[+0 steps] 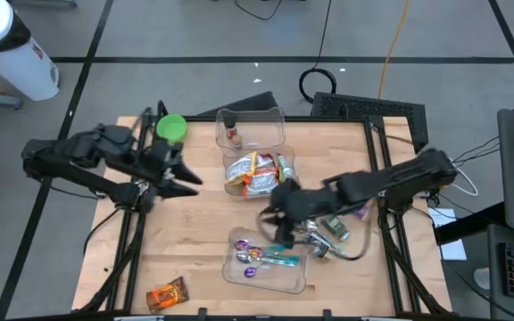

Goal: Pick & Place Food Item
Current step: Put the white seasoning bottle into the top transparent bin

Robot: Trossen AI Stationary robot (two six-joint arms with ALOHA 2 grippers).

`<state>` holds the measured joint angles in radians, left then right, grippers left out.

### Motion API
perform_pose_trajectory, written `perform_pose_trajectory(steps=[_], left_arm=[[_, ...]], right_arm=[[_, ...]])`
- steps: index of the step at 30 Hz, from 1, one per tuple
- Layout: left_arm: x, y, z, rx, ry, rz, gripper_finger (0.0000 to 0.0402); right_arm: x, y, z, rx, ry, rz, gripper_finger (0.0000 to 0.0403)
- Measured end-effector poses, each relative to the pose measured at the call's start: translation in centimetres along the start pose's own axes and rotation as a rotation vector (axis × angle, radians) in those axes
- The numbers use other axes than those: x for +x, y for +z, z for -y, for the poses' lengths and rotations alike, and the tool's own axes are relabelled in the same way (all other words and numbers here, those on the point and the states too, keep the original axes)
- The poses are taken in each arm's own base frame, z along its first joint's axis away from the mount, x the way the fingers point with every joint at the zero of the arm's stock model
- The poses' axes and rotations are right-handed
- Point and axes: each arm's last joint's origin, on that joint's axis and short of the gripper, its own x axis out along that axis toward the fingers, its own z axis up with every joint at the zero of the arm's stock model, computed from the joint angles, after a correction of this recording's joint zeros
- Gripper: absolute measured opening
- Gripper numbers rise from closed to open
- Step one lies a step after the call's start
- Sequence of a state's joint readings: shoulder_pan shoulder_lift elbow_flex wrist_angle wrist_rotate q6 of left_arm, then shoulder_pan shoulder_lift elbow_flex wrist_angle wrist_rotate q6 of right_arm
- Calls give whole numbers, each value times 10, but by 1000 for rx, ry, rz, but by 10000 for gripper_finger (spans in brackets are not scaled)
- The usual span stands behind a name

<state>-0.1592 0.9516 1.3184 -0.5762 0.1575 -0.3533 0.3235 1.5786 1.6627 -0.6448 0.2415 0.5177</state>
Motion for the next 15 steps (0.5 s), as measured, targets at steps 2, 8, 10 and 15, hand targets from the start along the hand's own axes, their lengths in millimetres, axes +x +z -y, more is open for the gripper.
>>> perform_pose_trajectory(steps=[2, 8, 10, 15], left_arm=[[-14, -5, 4, -16, -9, -31, 152], [-32, -10, 13, -43, -12, -22, 152], [-30, -11, 15, -49, 13, -17, 152], [-10, -16, 17, -38, 71, -55, 152]], right_arm=[[-24, 3, 2, -21, -65, 62, 107], [-70, 8, 4, 40, -154, 221, 105], [-75, 8, 4, 50, -159, 238, 105], [-74, 8, 3, 49, -152, 234, 105]])
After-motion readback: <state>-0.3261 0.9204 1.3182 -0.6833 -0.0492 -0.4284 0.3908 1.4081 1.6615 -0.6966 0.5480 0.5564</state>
